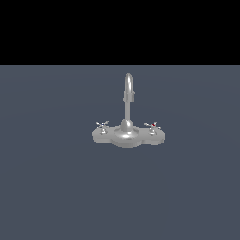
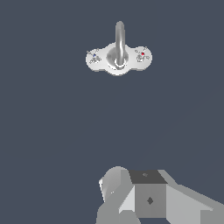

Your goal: Turn on the faucet by rotating a designated handle.

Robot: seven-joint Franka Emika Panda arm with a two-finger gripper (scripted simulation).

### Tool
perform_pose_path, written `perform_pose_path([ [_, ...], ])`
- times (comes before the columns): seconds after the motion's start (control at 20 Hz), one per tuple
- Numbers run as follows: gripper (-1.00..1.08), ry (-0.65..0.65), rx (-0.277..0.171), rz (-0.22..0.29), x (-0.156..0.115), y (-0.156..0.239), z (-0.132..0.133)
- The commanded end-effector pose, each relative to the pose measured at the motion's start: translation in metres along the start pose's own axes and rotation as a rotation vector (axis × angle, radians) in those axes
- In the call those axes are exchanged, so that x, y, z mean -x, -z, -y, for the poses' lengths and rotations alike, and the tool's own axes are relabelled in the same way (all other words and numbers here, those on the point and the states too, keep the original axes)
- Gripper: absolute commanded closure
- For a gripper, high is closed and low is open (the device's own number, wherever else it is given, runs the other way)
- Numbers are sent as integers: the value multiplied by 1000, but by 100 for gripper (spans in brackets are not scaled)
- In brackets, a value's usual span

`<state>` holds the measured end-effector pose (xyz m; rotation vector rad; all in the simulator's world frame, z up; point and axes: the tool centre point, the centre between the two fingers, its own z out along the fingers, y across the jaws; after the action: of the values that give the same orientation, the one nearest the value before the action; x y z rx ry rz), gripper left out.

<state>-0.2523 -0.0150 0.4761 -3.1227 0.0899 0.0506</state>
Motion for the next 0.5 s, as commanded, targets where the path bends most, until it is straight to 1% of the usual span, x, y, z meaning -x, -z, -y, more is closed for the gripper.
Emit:
perform_pose_path([
  [0.0, 36, 50, 21, 19, -2, -11, 19],
  [0.05, 19, 6, -11, 44, -3, -21, 8],
  [0.1, 20, 6, 19, 68, -3, -34, 15],
  [0.15, 14, -9, 29, 111, -4, -50, 10],
  [0.2, 15, 4, 40, 91, -15, -53, 17],
  [0.25, 6, 34, 50, 144, -13, -84, 26],
  [0.3, 5, 65, 70, 174, -11, -107, 35],
  [0.35, 8, 17, 57, 198, -15, -125, 26],
  [0.4, 4, 37, 92, 212, -18, -140, 38],
  [0.45, 8, -10, 94, 220, -24, -153, 21],
])
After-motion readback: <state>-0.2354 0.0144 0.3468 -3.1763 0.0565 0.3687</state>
